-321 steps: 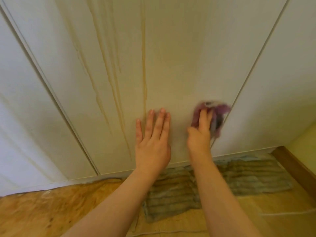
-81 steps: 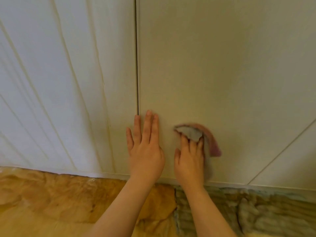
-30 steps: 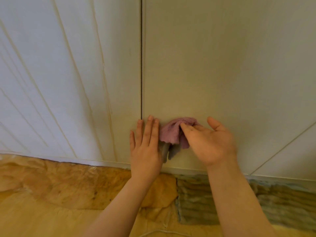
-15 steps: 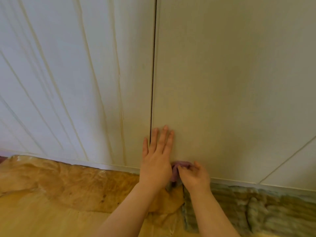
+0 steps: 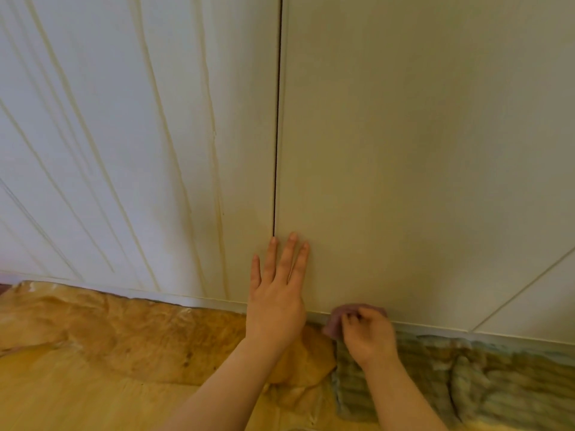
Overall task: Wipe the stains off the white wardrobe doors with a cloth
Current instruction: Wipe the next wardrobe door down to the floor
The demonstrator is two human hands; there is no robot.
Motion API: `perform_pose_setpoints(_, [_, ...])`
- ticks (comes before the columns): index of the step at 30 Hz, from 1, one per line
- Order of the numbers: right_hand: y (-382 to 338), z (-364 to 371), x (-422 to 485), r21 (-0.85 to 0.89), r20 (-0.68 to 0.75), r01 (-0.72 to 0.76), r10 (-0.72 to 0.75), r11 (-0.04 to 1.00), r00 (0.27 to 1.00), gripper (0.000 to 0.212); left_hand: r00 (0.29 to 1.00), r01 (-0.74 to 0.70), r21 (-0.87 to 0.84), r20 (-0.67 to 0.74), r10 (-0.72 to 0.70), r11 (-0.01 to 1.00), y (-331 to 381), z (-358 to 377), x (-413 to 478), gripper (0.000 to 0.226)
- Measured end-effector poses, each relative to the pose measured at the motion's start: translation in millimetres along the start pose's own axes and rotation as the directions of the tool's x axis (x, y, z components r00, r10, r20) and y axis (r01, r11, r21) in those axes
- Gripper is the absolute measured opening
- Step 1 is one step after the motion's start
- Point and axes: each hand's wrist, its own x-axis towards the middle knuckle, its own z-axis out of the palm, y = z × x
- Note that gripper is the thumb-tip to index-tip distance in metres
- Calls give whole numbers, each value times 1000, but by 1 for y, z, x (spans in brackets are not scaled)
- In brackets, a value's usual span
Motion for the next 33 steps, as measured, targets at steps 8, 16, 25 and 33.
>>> perform_pose_setpoints(8, [56, 29, -6, -20, 73, -188, 189, 982, 979, 24, 1000, -5, 2, 16, 4, 1000, -16, 6, -5, 75])
perform_pose_setpoints(16, [-40, 4, -7, 122, -3, 84, -84, 989, 996, 27, 1000, -6, -24, -1, 6, 1000, 12, 5, -1, 69])
perform_pose_setpoints(25, [-101, -28, -5, 160, 20, 202, -208, 966, 978, 20, 981, -173, -10, 92, 173, 985, 63, 23, -5, 69])
perform_pose_setpoints(33, [-124, -37, 2, -14, -76, 345, -345, 939, 936, 36, 988, -147, 30, 53, 145, 989, 69, 29, -5, 67])
